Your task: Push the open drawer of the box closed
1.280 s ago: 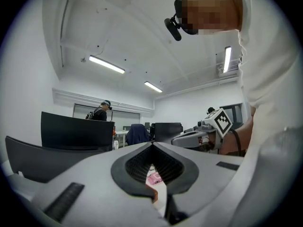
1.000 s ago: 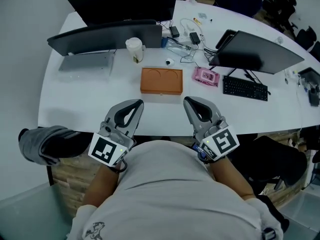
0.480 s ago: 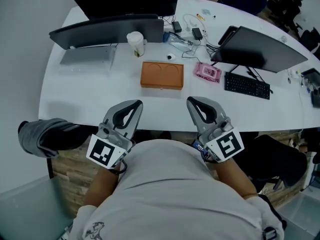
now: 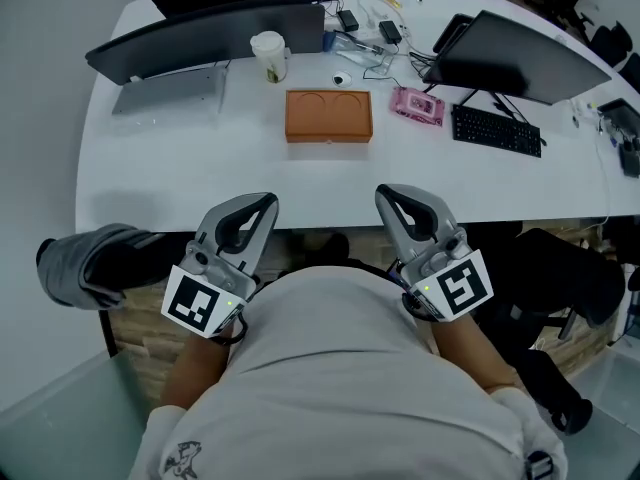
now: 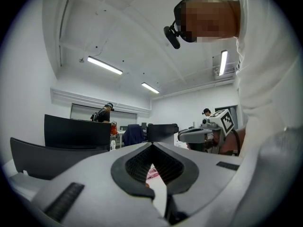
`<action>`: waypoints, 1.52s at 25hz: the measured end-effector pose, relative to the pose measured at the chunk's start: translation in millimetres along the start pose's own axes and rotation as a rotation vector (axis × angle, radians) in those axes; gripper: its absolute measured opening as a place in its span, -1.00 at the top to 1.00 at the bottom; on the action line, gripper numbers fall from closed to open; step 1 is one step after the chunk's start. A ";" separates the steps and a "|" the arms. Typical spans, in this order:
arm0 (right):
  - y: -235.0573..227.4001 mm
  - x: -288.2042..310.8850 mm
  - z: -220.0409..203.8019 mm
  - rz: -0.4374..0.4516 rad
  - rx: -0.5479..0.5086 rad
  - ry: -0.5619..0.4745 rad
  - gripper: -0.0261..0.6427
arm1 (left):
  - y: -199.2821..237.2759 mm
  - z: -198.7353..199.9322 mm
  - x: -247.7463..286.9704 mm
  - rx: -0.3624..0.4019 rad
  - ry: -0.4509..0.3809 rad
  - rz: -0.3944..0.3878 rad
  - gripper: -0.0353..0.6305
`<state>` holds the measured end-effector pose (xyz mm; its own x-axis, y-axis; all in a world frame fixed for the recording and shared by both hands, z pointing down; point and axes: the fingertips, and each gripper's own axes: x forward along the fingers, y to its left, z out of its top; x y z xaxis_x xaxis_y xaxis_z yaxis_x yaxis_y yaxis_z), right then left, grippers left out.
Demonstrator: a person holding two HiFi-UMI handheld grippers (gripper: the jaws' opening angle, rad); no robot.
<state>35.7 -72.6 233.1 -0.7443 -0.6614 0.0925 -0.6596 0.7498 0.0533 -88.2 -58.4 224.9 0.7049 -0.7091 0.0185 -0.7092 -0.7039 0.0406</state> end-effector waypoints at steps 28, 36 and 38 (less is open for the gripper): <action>231.6 -29.2 3.0 -0.075 0.046 0.044 0.91 | -23.9 -9.2 -236.2 -0.005 0.031 -0.070 0.90; 242.1 -42.8 3.9 -0.090 0.046 0.030 0.92 | -37.4 -11.6 -242.6 -0.009 0.032 -0.081 0.90; 242.5 -46.0 5.4 -0.095 0.043 0.028 0.92 | -39.5 -9.4 -241.1 -0.011 0.027 -0.087 0.90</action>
<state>-90.5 139.5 236.4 -0.6755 -0.7280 0.1172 -0.7312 0.6818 0.0207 -229.9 140.8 228.2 0.7638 -0.6441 0.0418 -0.6455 -0.7619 0.0541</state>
